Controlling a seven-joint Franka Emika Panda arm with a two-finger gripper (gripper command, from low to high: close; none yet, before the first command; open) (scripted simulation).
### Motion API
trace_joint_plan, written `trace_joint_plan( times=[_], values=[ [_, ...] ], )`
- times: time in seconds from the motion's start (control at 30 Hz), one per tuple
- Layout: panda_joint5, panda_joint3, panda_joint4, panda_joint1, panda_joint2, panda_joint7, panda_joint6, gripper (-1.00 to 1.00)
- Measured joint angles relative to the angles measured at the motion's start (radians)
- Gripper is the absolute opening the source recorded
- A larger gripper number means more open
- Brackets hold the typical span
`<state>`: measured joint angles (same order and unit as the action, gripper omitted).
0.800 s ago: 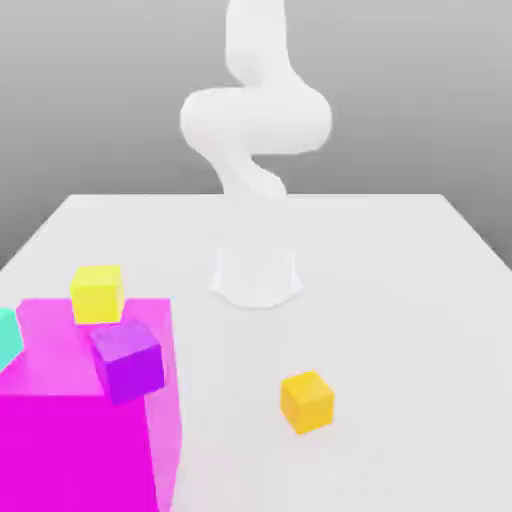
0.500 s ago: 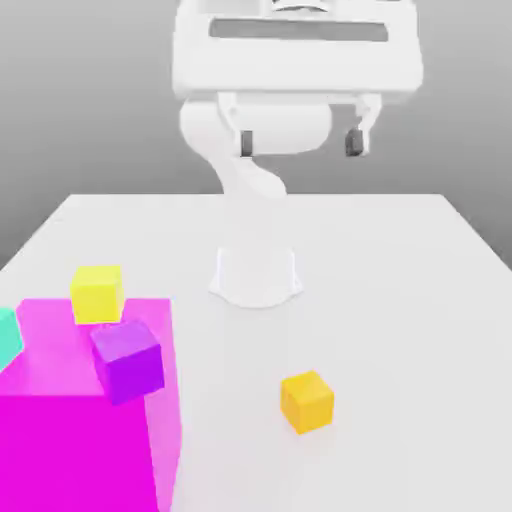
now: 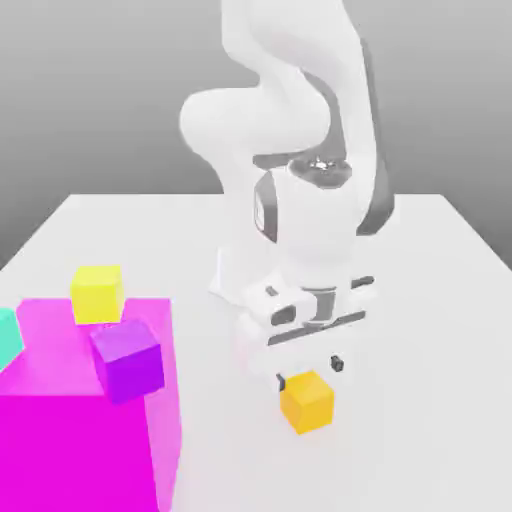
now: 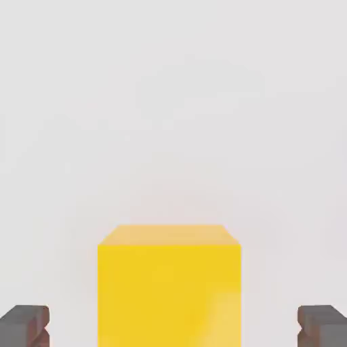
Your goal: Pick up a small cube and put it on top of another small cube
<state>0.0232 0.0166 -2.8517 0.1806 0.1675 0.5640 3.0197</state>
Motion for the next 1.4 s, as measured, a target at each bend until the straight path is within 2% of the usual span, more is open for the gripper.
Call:
trace_joint_plan(
  times=[0.03,0.07,0.3,0.57,0.73,1.23,1.3,1.4],
  values=[
    [0.002,-0.005,0.006,0.004,0.036,0.002,0.03,0.0],
    [0.004,-0.008,0.011,0.008,0.067,0.003,0.055,-1.0],
    [0.009,-0.008,0.012,0.007,0.071,0.007,0.059,-1.0],
    [-0.017,0.013,-0.019,-0.005,-0.173,-0.027,-0.152,-1.0],
    [-0.01,-0.027,0.104,-0.073,-0.249,0.118,-0.347,-1.0],
    [0.041,-0.151,0.52,-0.354,-0.479,0.755,-0.989,-1.0],
    [0.032,-0.168,0.508,-0.389,-0.498,0.822,-1.001,-1.0],
    [0.027,-0.178,0.438,-0.401,-0.466,0.839,-0.9,-1.0]
  ],
)
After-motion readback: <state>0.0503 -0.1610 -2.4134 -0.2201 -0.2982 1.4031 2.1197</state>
